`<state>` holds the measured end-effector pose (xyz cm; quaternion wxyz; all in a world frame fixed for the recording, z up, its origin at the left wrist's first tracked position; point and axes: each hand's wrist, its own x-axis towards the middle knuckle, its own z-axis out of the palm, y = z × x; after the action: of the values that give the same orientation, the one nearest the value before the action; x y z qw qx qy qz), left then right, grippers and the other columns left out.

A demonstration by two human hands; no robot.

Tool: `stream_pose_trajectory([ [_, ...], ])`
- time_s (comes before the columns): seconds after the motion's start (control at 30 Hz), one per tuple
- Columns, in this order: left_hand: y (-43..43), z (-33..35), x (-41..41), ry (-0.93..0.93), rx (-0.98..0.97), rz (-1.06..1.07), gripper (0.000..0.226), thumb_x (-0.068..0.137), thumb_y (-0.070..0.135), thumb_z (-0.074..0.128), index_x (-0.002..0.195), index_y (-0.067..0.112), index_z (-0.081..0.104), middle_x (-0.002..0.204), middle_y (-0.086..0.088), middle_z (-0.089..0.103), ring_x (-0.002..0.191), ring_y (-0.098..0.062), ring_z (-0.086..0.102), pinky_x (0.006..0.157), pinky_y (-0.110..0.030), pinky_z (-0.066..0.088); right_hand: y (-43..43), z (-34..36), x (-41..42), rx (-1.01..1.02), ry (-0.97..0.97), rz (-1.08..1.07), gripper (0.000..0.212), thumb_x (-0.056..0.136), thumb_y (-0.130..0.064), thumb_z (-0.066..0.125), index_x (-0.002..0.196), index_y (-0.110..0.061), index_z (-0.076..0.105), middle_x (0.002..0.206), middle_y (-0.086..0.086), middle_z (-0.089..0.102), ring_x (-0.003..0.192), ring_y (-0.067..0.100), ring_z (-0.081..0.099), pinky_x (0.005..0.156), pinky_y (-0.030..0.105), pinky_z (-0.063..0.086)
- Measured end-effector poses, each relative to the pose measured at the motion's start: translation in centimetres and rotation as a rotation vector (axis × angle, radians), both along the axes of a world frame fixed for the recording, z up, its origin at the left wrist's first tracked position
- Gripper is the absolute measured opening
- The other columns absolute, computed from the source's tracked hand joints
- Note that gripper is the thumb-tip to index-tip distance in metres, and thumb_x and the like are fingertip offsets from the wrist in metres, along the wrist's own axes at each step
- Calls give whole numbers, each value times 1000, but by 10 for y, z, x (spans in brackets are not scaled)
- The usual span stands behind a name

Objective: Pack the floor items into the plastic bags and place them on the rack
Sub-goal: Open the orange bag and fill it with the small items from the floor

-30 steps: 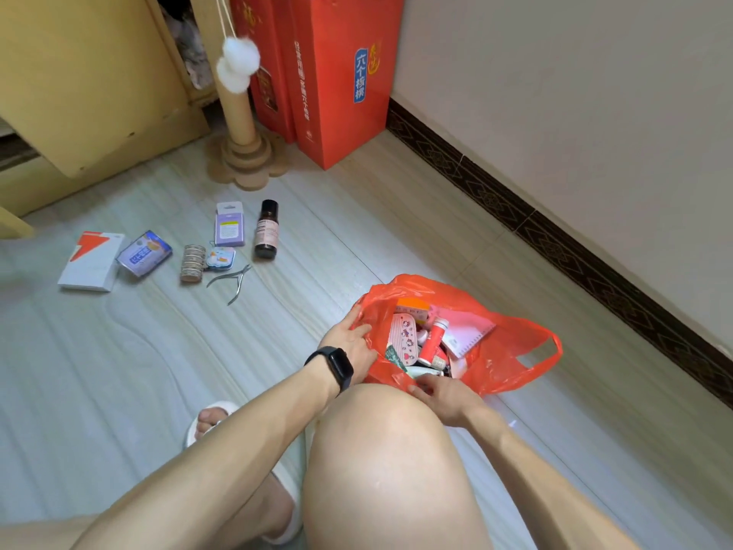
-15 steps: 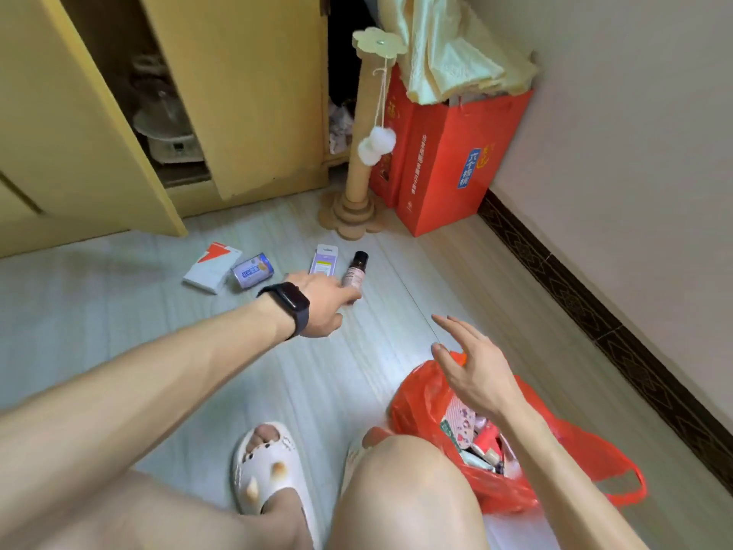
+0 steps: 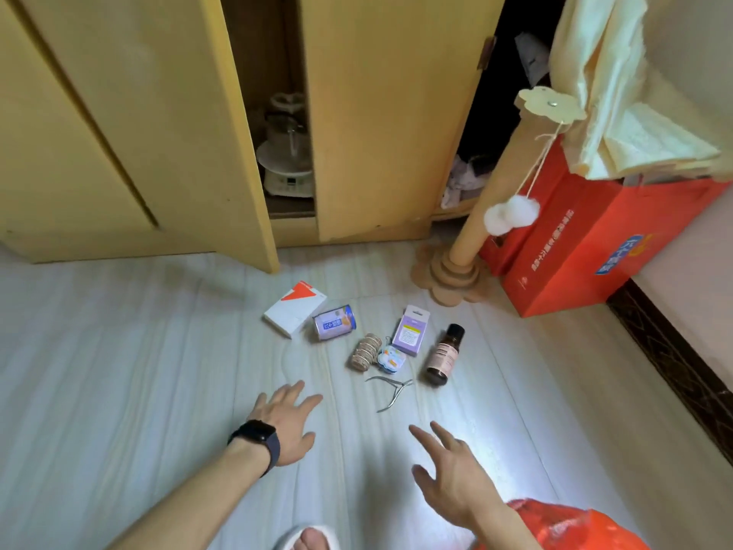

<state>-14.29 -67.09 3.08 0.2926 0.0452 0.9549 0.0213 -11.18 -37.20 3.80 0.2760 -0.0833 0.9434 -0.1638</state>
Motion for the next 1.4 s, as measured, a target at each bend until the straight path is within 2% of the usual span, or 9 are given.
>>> stream_pose_trajectory([
  [0.17, 10, -83, 14, -76, 54, 96, 71, 92, 61, 32, 151, 47, -4, 162, 6, -16, 150, -21, -9, 118, -49, 5, -18, -52, -42, 204, -126, 174, 67, 96, -34, 41, 156, -36, 12, 166, 5, -2, 149, 26, 14, 115, 38, 31],
  [0.27, 8, -115, 33, -60, 14, 90, 77, 90, 68, 25, 141, 50, -30, 152, 11, -39, 146, -19, -26, 117, -53, 4, -24, -71, -80, 259, -60, 241, 75, 94, -32, 48, 157, -35, 7, 166, 7, -6, 150, 27, 9, 119, 42, 24],
  [0.4, 5, -128, 48, -77, 7, 71, 77, 88, 73, 19, 138, 51, -35, 148, 12, -45, 143, -19, -33, 115, -57, -3, -28, -102, -113, 281, 60, 292, 76, 93, -32, 47, 157, -34, 5, 166, 7, -6, 153, 26, 1, 120, 50, 14],
  [0.53, 3, -122, 41, -12, 3, 12, 79, 86, 70, 35, 150, 47, -4, 162, -2, -4, 146, -28, 3, 112, -51, 19, -39, -128, -95, 239, 134, 195, 59, 101, -33, 34, 157, -28, 15, 166, 5, 6, 152, 27, 6, 118, 54, 13],
  [0.63, 12, -108, -3, 163, 123, 24, 71, 84, 56, 54, 147, 33, 31, 143, -10, 36, 127, -31, 38, 100, -43, 37, -51, -134, -52, 185, 237, 45, 53, 101, -30, 38, 153, -20, 32, 160, 13, 26, 148, 35, 22, 114, 54, 25],
  [0.8, 52, -100, -122, 376, 201, -18, 77, 83, 46, 62, 150, 34, 26, 155, -14, 24, 132, -36, 39, 99, -46, 39, -66, -139, 10, 168, 334, -48, 55, 92, -14, 49, 146, -15, 44, 151, 16, 41, 139, 39, 37, 106, 53, 37],
  [0.93, 77, -117, -167, 126, 339, 240, 72, 89, 48, 55, 151, 41, 19, 149, -8, 32, 130, -32, 45, 100, -42, 43, -63, -138, 41, 166, 354, -1, 53, 86, -8, 51, 139, -16, 54, 145, 11, 50, 132, 36, 46, 99, 48, 44],
  [1.17, 59, -135, -52, 245, 515, 535, 58, 84, 47, 60, 136, 47, 35, 116, -3, 49, 107, -30, 55, 92, -42, 48, -48, -126, 26, 191, 279, 92, 31, 68, -11, 77, 94, -23, 66, 103, 2, 64, 91, 28, 60, 74, 37, 47],
  [1.4, 16, -122, 52, 102, 423, 496, 56, 91, 47, 56, 142, 48, 32, 128, -1, 48, 115, -27, 53, 99, -42, 44, -55, -114, 29, 349, 20, 127, 41, 93, -7, 40, 133, -13, 37, 125, 13, 46, 109, 30, 47, 80, 36, 40],
])
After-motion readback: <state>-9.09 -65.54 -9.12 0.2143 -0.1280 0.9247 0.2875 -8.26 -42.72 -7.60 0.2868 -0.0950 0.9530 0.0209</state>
